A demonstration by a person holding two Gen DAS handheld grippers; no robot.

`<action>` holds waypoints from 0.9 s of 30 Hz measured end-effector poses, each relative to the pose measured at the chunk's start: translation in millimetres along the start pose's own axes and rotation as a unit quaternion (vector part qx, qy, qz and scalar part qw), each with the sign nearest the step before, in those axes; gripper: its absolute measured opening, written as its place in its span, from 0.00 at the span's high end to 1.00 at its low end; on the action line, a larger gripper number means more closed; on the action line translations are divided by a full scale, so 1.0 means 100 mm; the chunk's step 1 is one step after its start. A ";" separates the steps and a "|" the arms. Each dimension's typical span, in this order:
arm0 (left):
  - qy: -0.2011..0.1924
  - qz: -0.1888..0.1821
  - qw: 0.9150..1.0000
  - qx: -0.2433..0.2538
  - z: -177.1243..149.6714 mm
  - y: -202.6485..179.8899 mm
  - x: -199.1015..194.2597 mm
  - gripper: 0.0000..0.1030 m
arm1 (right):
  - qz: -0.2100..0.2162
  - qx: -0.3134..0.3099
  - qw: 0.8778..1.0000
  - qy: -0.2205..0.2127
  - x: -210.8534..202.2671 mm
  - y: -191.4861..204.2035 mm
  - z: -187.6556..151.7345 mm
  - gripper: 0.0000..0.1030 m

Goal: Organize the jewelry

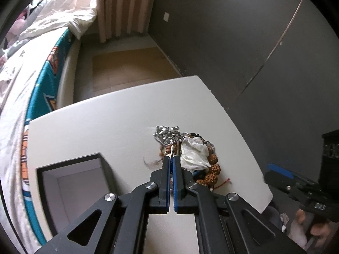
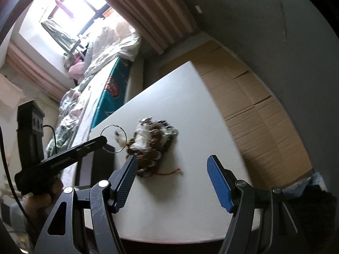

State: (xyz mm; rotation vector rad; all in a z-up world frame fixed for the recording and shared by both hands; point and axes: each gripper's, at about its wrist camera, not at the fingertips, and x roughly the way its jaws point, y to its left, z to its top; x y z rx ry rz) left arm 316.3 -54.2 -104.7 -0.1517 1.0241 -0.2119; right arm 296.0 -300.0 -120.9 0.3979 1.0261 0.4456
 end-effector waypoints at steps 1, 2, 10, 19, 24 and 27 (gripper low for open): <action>-0.005 0.003 1.000 -0.001 0.00 0.01 -0.06 0.99 | 0.006 0.000 1.000 0.004 0.04 0.02 0.01 0.35; -0.008 0.003 1.000 -0.003 -0.01 0.03 -0.10 0.99 | 0.012 0.000 1.000 0.008 0.07 0.05 0.01 0.36; -0.034 0.010 0.999 -0.019 -0.06 0.13 -0.47 0.99 | 0.033 0.008 0.998 0.047 0.46 0.16 0.08 0.42; -0.046 0.014 0.998 -0.046 -0.22 0.30 -0.74 0.99 | 0.041 0.057 0.993 0.091 0.76 0.12 0.15 0.74; -0.049 0.013 0.997 -0.059 -0.31 0.38 -0.80 0.99 | 0.036 0.065 0.994 0.086 0.69 0.13 0.17 0.81; -0.051 0.010 0.997 -0.063 -0.33 0.41 -0.82 0.99 | 0.035 0.050 0.996 0.070 0.51 0.21 0.19 0.81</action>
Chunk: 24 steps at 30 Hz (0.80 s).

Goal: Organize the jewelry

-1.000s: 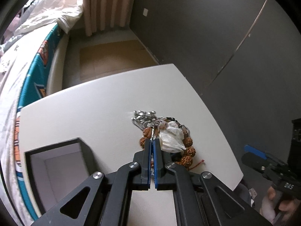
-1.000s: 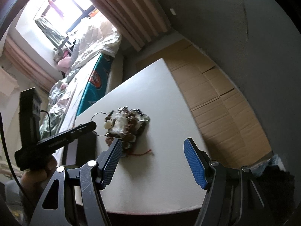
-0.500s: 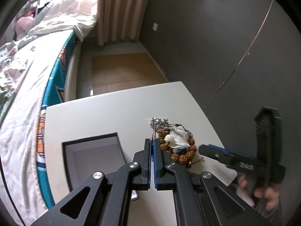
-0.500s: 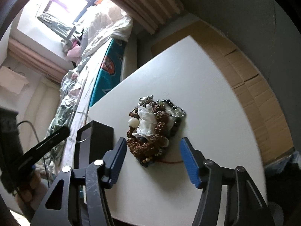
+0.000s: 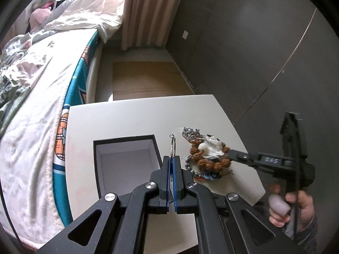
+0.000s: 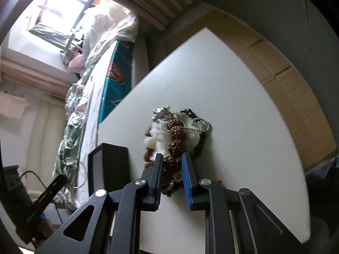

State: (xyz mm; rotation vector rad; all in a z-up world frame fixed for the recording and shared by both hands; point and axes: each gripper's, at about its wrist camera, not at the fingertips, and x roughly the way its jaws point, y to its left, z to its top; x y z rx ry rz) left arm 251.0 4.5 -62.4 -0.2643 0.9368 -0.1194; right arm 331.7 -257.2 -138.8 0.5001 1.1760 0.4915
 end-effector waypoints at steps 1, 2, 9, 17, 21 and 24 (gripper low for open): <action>-0.001 -0.001 1.000 -0.001 -0.01 0.01 -0.01 0.99 | -0.001 -0.005 1.000 -0.004 -0.05 0.02 0.00 0.81; -0.002 -0.002 1.000 -0.002 -0.01 0.02 -0.01 0.99 | -0.002 -0.009 1.000 -0.009 -0.10 0.04 0.00 0.82; -0.003 -0.012 1.000 -0.008 -0.04 0.05 -0.02 0.99 | 0.016 -0.031 0.999 -0.013 -0.33 0.24 -0.04 0.82; -0.008 -0.012 1.000 -0.017 -0.07 0.12 -0.07 0.99 | 0.022 -0.040 0.999 0.008 -0.17 0.34 -0.03 0.81; -0.007 -0.009 1.000 -0.022 -0.08 0.17 -0.08 0.99 | -0.018 -0.028 0.999 0.031 0.01 0.23 -0.06 0.78; -0.008 -0.007 1.000 -0.024 -0.09 0.19 -0.09 0.99 | -0.027 -0.013 0.999 0.038 0.05 0.13 -0.09 0.59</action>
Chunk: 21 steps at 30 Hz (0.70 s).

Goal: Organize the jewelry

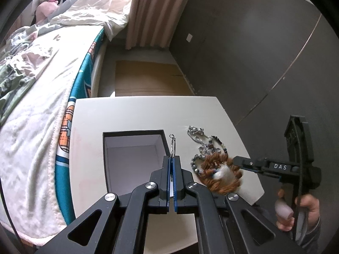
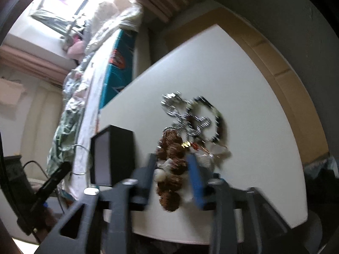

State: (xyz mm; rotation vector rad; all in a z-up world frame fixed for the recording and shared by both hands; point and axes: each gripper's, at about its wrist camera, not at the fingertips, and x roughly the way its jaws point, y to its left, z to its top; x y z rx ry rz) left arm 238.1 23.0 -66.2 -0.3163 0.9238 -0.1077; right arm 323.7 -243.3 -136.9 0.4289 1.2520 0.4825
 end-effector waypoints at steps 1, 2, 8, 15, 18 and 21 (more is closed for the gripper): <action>0.000 0.000 1.000 -0.001 0.00 0.00 0.00 0.99 | 0.004 -0.001 1.000 -0.002 -0.01 -0.01 -0.01 0.59; 0.000 0.000 1.000 -0.003 0.00 0.02 0.00 0.99 | 0.009 -0.005 1.000 -0.003 -0.03 -0.01 -0.03 0.59; 0.002 -0.003 1.000 -0.009 -0.03 0.05 0.02 0.99 | -0.029 -0.014 0.999 -0.004 0.02 -0.03 -0.04 0.59; 0.002 -0.001 1.000 -0.009 -0.04 0.08 0.00 0.99 | -0.083 -0.059 0.995 0.024 0.27 0.05 0.02 0.59; 0.003 0.001 1.000 -0.009 -0.05 0.10 -0.03 0.99 | -0.118 -0.108 0.986 0.043 0.44 0.22 0.03 0.59; 0.001 0.004 1.000 -0.013 -0.05 0.13 -0.05 0.99 | -0.149 -0.144 0.977 0.050 0.53 0.35 0.05 0.59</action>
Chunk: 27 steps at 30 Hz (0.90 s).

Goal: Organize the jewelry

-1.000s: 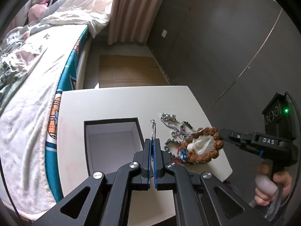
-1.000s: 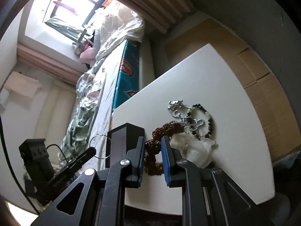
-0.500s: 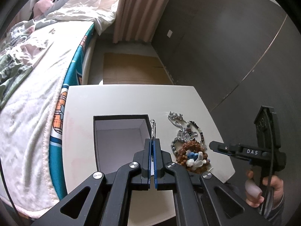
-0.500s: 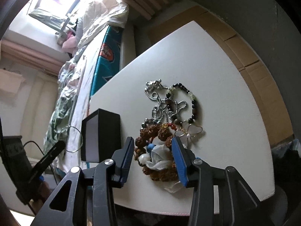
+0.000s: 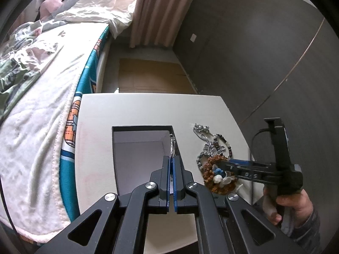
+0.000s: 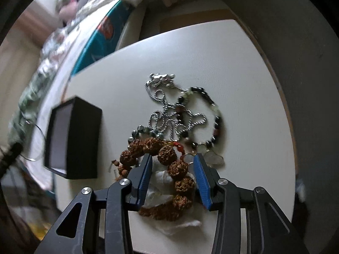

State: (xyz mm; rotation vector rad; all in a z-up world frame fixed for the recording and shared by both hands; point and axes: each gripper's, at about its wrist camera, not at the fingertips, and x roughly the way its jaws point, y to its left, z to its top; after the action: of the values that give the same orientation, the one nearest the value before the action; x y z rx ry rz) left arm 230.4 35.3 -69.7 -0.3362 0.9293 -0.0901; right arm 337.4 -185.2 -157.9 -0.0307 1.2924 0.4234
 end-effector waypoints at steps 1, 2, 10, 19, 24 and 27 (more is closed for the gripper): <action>-0.001 0.000 1.000 -0.002 0.00 0.01 -0.01 0.99 | -0.007 -0.007 1.000 0.001 0.00 0.03 0.03 0.64; -0.002 0.001 1.000 -0.003 0.00 0.02 -0.02 0.99 | -0.007 -0.009 1.000 0.000 -0.01 0.03 0.04 0.73; -0.016 0.000 1.000 -0.011 0.02 0.09 -0.13 0.99 | 0.033 -0.011 0.998 -0.049 -0.48 0.04 0.09 0.98; -0.022 0.001 0.999 -0.026 0.01 0.23 -0.22 0.99 | -0.012 -0.058 0.998 -0.011 -0.38 0.19 0.18 0.73; -0.027 0.005 0.999 -0.037 -0.02 0.34 -0.29 0.99 | -0.034 -0.086 0.996 0.011 -0.15 0.27 0.17 0.53; -0.028 0.007 0.999 -0.043 -0.05 0.39 -0.30 0.99 | -0.061 -0.098 0.993 0.029 0.00 0.28 0.16 0.53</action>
State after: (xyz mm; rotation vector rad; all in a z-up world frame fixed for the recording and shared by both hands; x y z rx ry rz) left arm 205.8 77.9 -61.5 -0.4104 0.8816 -0.0280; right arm 342.7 -155.4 -147.4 -0.2890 1.2942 0.4454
